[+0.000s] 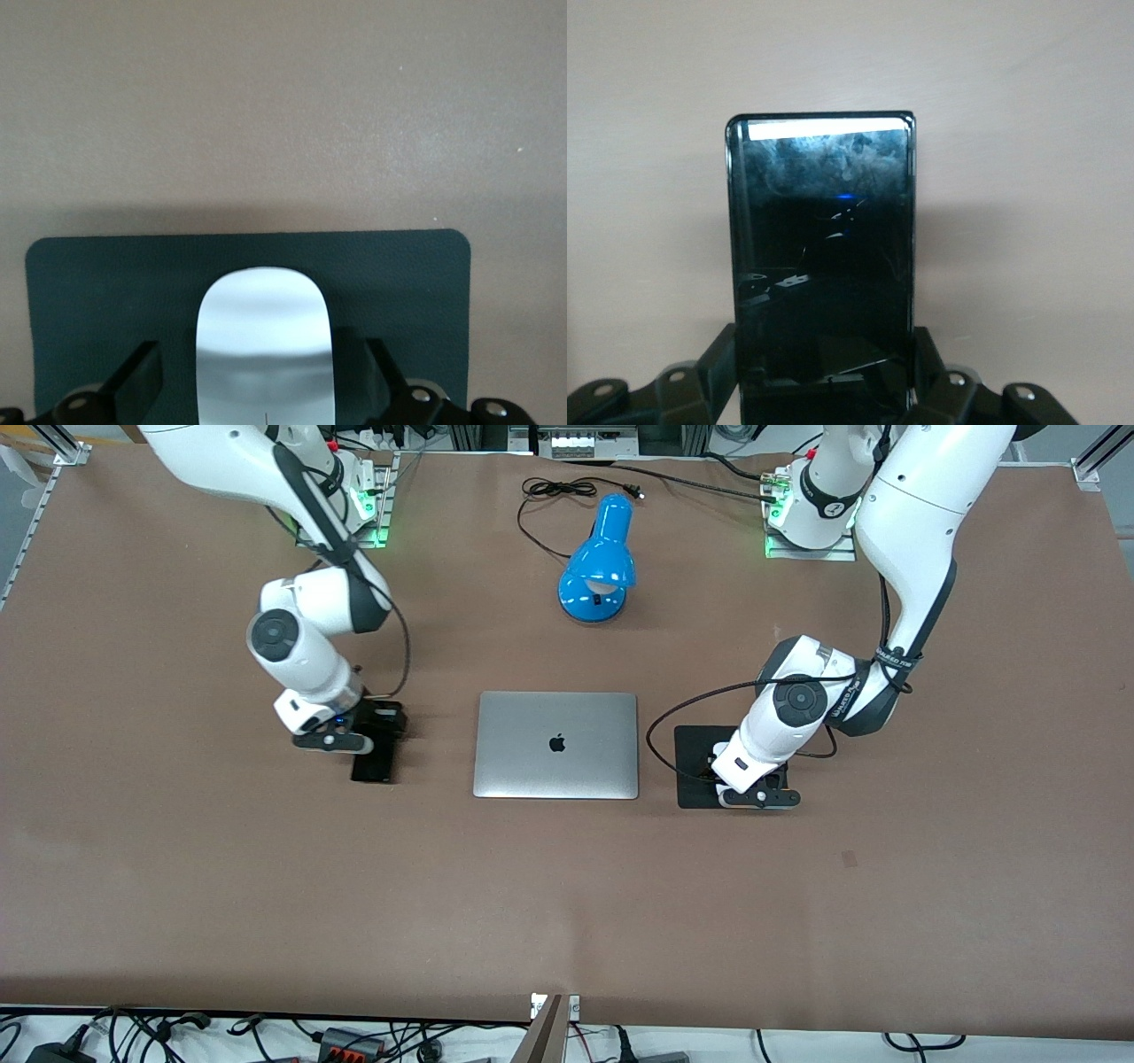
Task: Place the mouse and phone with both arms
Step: 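Lower the mouse onto the black pad while the right gripper carries the phone, then open the left gripper and raise it away from the mouse pad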
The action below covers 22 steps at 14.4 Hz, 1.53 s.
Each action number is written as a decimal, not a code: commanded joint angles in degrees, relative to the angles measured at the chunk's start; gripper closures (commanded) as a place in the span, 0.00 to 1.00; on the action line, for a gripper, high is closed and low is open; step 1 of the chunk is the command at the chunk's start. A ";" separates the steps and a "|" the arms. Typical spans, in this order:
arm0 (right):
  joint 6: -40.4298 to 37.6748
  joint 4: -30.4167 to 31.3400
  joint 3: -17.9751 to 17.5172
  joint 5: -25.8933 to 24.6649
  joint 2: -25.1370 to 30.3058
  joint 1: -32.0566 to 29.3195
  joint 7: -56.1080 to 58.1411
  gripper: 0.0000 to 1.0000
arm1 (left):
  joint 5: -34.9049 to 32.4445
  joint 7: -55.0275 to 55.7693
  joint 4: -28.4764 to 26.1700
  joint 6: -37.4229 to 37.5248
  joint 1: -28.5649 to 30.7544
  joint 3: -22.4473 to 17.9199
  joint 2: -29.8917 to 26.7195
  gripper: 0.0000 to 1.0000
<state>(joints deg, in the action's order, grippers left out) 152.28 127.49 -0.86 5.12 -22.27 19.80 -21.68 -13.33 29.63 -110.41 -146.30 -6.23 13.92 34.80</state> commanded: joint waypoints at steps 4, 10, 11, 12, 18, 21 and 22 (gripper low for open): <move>-2.17 -7.16 0.51 0.42 -8.31 6.83 -6.45 0.92 | -1.18 1.31 6.40 13.44 0.61 1.02 -6.06 0.00; -2.08 -7.43 0.68 -0.28 -8.67 8.41 -7.24 0.92 | -0.65 0.17 27.76 50.10 0.52 3.30 -6.24 0.00; -2.08 -7.43 0.77 -0.72 -8.67 9.20 -7.07 0.92 | -0.65 0.08 30.14 55.28 0.78 3.57 -6.32 0.00; -2.08 -7.43 0.86 -2.38 -8.67 9.82 -7.15 0.92 | -0.65 -0.97 32.43 59.86 1.48 3.66 -7.28 0.00; -2.25 -7.96 0.95 -3.89 -8.67 7.89 -6.98 0.00 | 10.41 -19.76 33.42 66.23 8.51 0.08 -15.80 0.00; -4.70 -10.49 3.05 -3.80 -7.88 7.63 -6.36 0.00 | 15.93 -25.31 26.06 64.92 7.03 -7.13 -25.01 0.00; -8.72 -13.03 3.75 -3.71 -7.79 7.28 -6.27 0.00 | 17.18 -26.54 22.82 63.52 5.46 -10.72 -28.35 0.00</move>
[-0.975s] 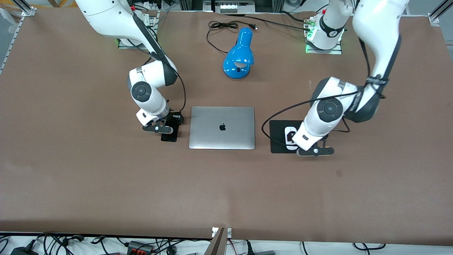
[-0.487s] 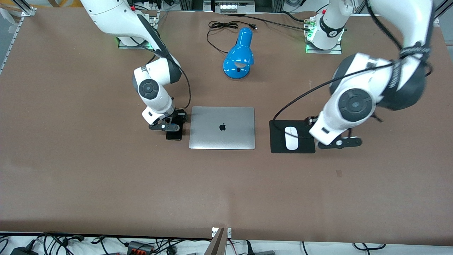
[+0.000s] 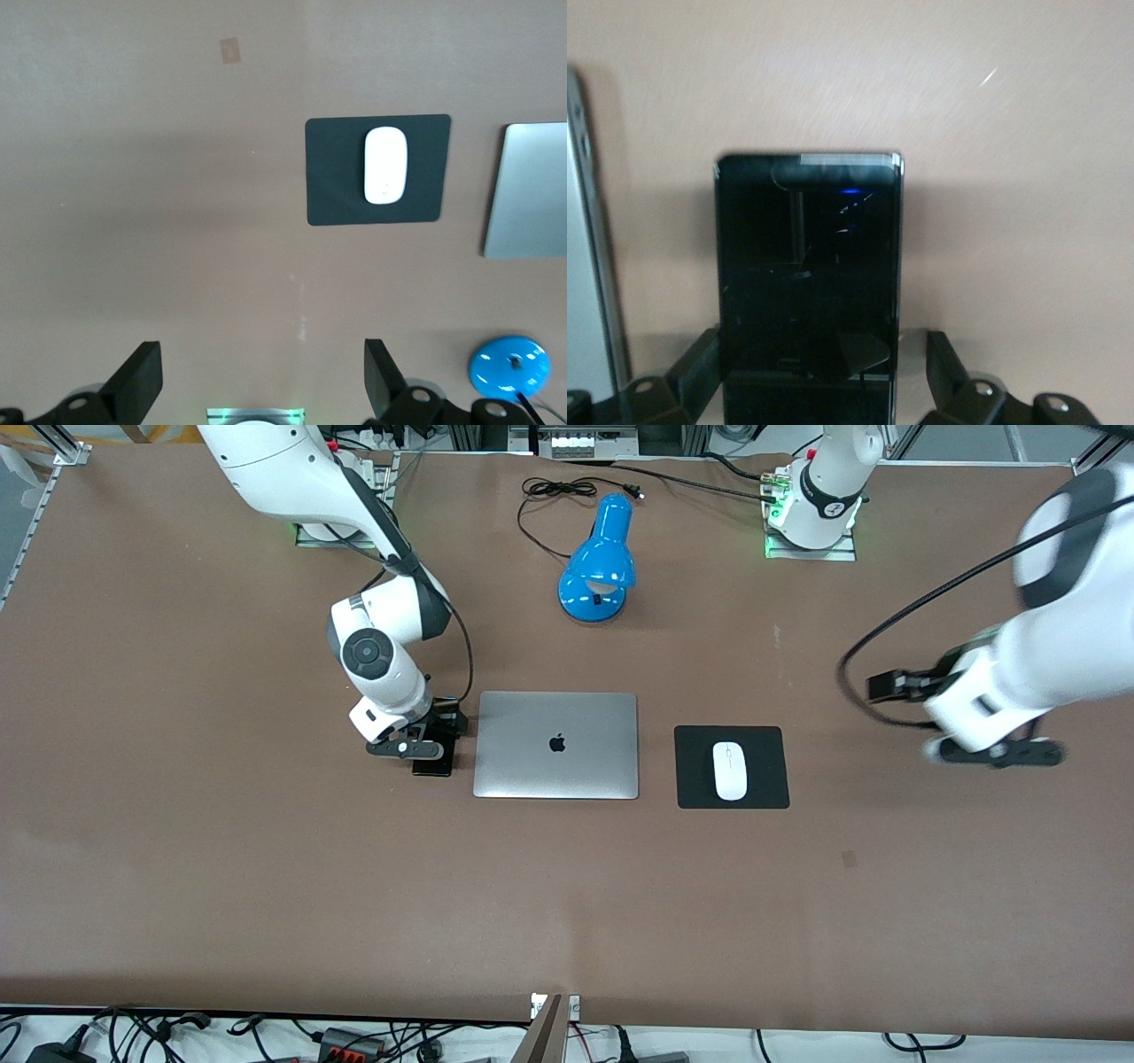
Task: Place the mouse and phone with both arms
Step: 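Open the left gripper and raise it away from the mouse pad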
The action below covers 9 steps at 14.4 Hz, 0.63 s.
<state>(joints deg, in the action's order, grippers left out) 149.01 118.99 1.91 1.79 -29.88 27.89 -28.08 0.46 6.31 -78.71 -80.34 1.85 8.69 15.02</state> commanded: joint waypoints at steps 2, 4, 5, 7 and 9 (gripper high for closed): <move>-18.34 -12.95 1.08 -0.38 0.43 -1.52 -0.05 0.00 | 3.40 -4.12 -16.61 -8.48 -3.79 -7.28 -15.60 0.00; -31.09 -21.65 1.08 -0.38 0.43 -3.36 -0.31 0.00 | 3.32 -4.38 -19.63 -13.51 -4.05 -11.64 -18.00 0.00; -34.89 -24.30 1.08 -0.30 0.52 -4.15 -0.14 0.00 | 4.01 -4.38 -19.73 -14.74 -4.31 -13.07 -18.36 0.00; -39.83 -27.92 1.08 -0.30 1.31 -5.74 0.04 0.00 | 3.14 -4.20 -20.16 -14.40 -3.97 -12.56 -19.15 0.00; -41.17 -28.81 1.08 -0.30 3.15 -7.84 0.30 0.00 | 2.97 -4.29 -20.08 -13.79 -2.83 -11.68 -19.06 0.00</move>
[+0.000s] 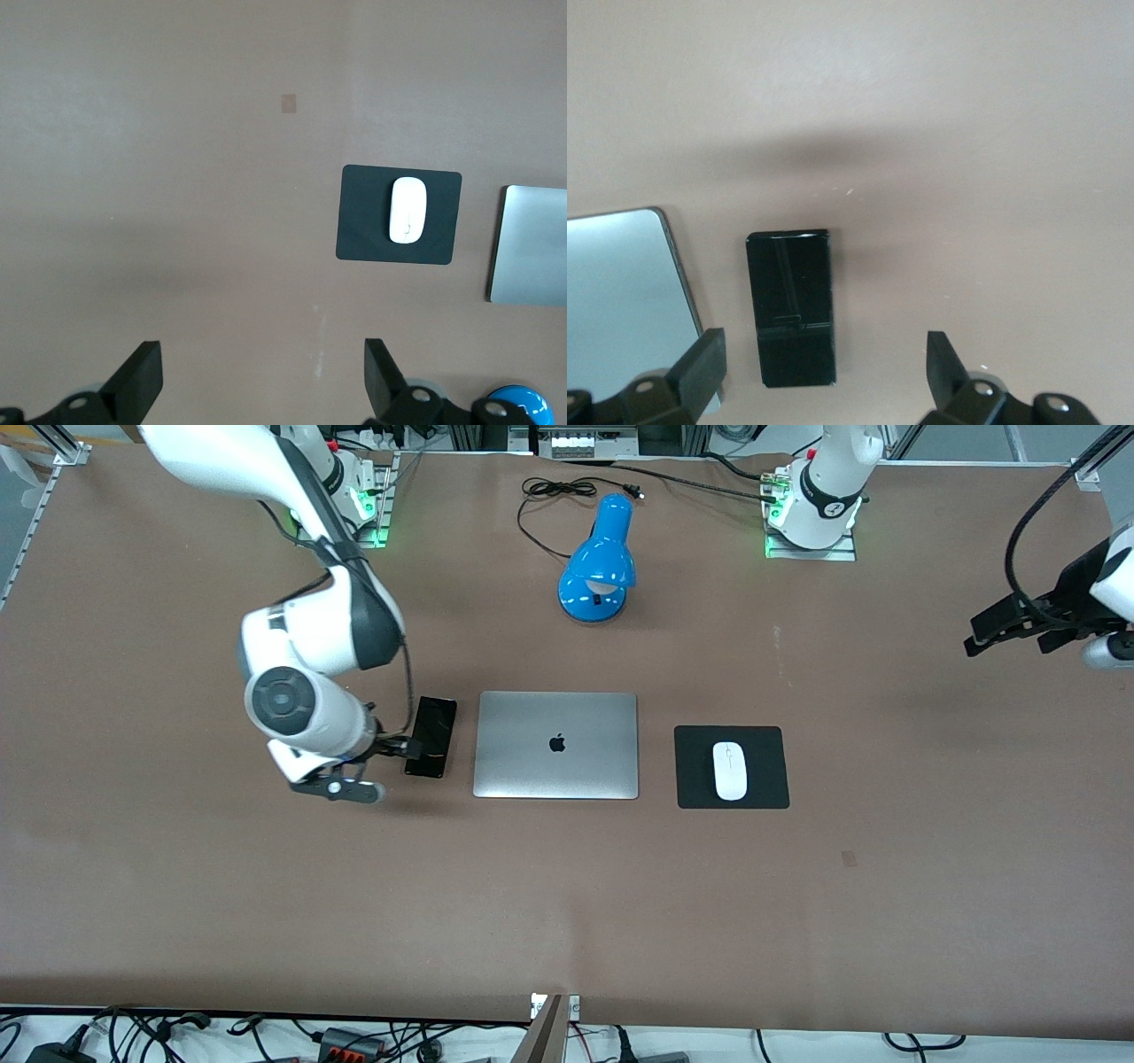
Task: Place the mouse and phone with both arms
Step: 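Set the phone down beside the laptop and open the right gripper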
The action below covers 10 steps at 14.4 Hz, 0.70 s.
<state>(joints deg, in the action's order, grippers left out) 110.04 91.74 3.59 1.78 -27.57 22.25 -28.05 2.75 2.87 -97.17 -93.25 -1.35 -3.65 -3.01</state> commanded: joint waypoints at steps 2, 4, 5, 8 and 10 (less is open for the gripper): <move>-2.28 -3.05 -0.60 -0.11 1.55 -4.48 1.23 0.00 | -3.17 -0.93 -1.09 0.43 0.91 3.55 -1.12 0.00; -2.63 -4.81 -0.60 -0.03 1.73 -6.33 4.30 0.00 | -3.72 -0.84 -1.00 0.79 2.75 6.45 -1.12 0.00; -3.85 -5.86 -0.60 -0.55 1.99 -7.56 5.45 0.00 | -3.63 -0.76 -0.83 0.96 3.02 6.64 -1.04 0.00; -10.43 -11.39 -0.60 0.15 2.00 -11.69 8.71 0.00 | -3.55 -0.58 0.75 2.37 3.02 6.64 -0.16 0.00; -12.31 -12.91 -0.95 -0.20 3.48 -12.75 8.80 0.00 | -3.55 -0.93 0.85 2.46 3.11 6.64 -0.07 0.00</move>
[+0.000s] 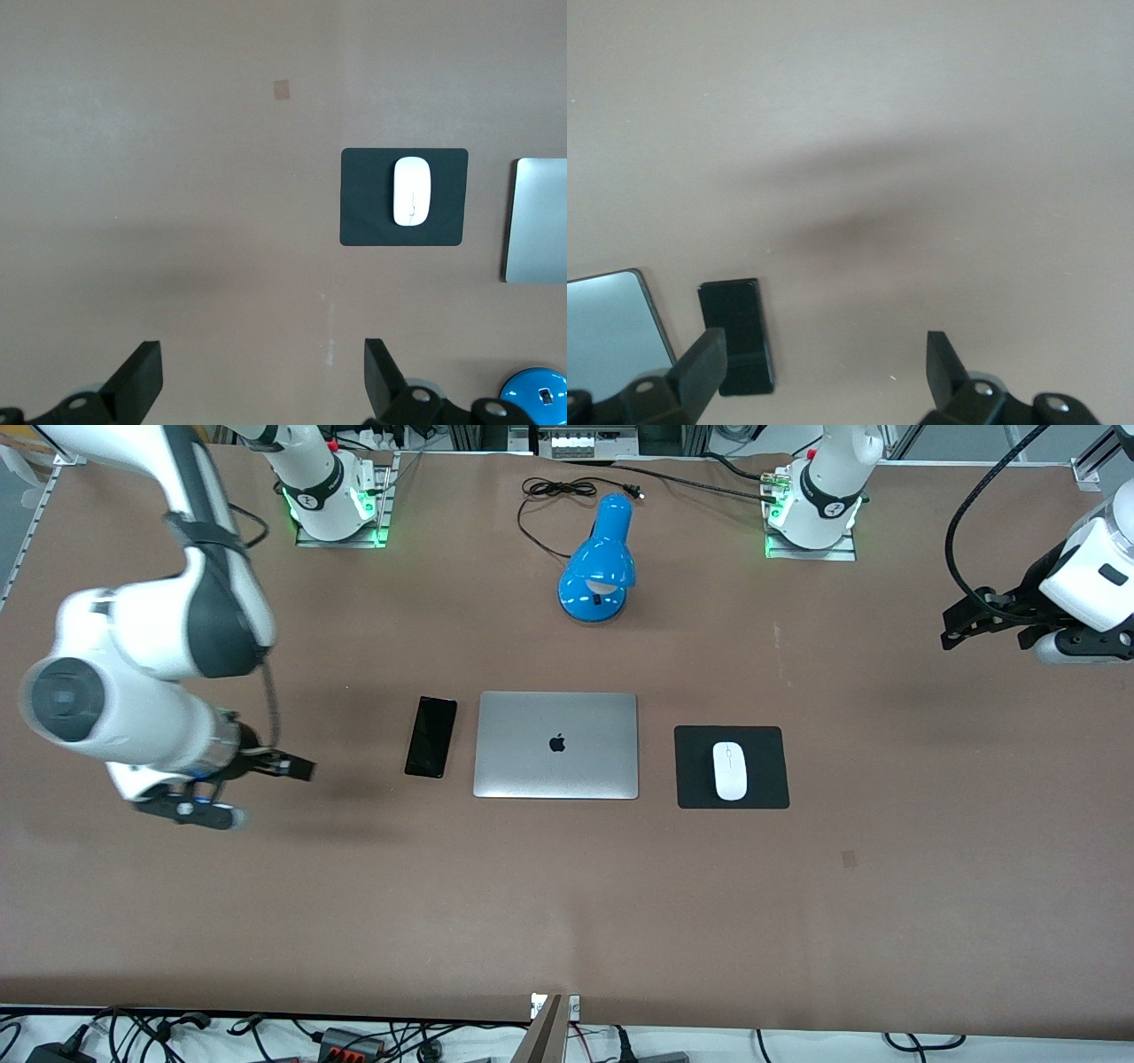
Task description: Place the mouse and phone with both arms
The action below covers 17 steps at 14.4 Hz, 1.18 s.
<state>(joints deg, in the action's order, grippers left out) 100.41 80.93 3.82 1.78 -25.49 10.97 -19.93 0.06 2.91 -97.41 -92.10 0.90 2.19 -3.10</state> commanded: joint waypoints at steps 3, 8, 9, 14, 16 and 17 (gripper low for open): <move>-0.41 3.25 -1.62 0.42 6.93 -7.18 11.08 0.00 | -0.85 -0.62 1.17 1.31 0.77 0.79 0.11 0.00; 0.84 11.24 -4.07 0.42 19.57 -14.31 18.71 0.00 | -0.85 -1.06 2.05 1.22 0.86 0.62 0.55 0.00; 0.75 12.92 -4.43 0.33 21.87 -15.36 18.27 0.00 | -0.85 -1.15 1.96 1.31 0.95 0.36 0.63 0.00; -0.99 17.78 -4.61 -0.02 27.69 -17.56 18.88 0.00 | -0.67 -1.06 2.14 3.33 0.86 0.70 0.55 0.00; -1.44 17.08 -4.61 -1.68 27.26 -17.56 18.88 0.00 | -0.41 -1.06 2.22 4.47 0.86 0.80 0.37 0.00; -1.97 16.03 -4.61 -2.39 26.38 -17.48 18.88 0.00 | -0.32 -1.06 2.31 4.65 0.86 0.88 0.37 0.00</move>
<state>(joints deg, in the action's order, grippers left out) 99.22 97.36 0.52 0.83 1.31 -5.21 -1.71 0.06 2.87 -96.74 -89.30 1.54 2.63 -3.05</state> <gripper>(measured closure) 0.000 0.000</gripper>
